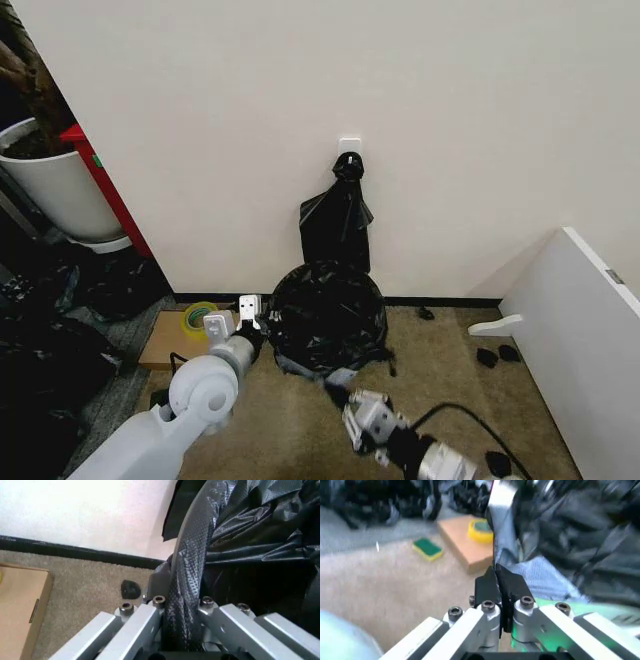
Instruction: Place the garbage bag over the trash bin.
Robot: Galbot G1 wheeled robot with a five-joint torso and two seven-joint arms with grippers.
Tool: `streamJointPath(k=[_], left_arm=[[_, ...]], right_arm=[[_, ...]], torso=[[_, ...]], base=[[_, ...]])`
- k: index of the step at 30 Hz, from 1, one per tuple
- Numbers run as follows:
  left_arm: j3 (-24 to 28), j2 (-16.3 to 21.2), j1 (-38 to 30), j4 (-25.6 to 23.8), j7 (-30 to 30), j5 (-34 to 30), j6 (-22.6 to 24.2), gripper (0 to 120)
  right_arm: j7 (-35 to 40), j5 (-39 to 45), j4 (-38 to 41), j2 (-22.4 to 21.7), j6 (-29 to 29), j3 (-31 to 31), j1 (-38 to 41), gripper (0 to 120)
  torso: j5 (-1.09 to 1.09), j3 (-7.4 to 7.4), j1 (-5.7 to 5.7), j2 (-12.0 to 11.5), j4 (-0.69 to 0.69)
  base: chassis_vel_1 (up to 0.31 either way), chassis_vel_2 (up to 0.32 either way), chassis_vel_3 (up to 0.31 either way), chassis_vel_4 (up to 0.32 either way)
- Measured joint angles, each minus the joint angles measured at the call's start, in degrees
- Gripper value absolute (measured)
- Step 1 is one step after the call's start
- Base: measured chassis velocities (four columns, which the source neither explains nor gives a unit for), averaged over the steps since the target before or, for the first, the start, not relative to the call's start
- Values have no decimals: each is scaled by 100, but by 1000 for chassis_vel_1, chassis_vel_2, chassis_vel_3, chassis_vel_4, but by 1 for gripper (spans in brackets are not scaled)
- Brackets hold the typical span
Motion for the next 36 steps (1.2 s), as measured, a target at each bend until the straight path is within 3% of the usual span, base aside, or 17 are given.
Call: streamJointPath(k=[14,22,31,36], left_arm=[[-158,132,91,-461,-387,-1085,549,1],[-177,104,202,-575,-459,-1157,589,1],[-234,131,309,-513,-437,-1036,577,1],[-279,105,237,-323,-415,-954,438,1]], right_arm=[[235,-831,-1418,512,375,-137,743,0],[535,-1018,-1905,629,321,-172,847,0],[542,-852,-1785,534,572,-14,627,0],[92,-704,-1481,373,1124,179,286,18]], torso=[[1,0,0,0,1],[0,0,0,0,1],[0,0,0,0,1],[0,0,0,0,1]], base=[[0,0,0,0],[0,0,0,0],[0,0,0,0],[0,0,0,0]])
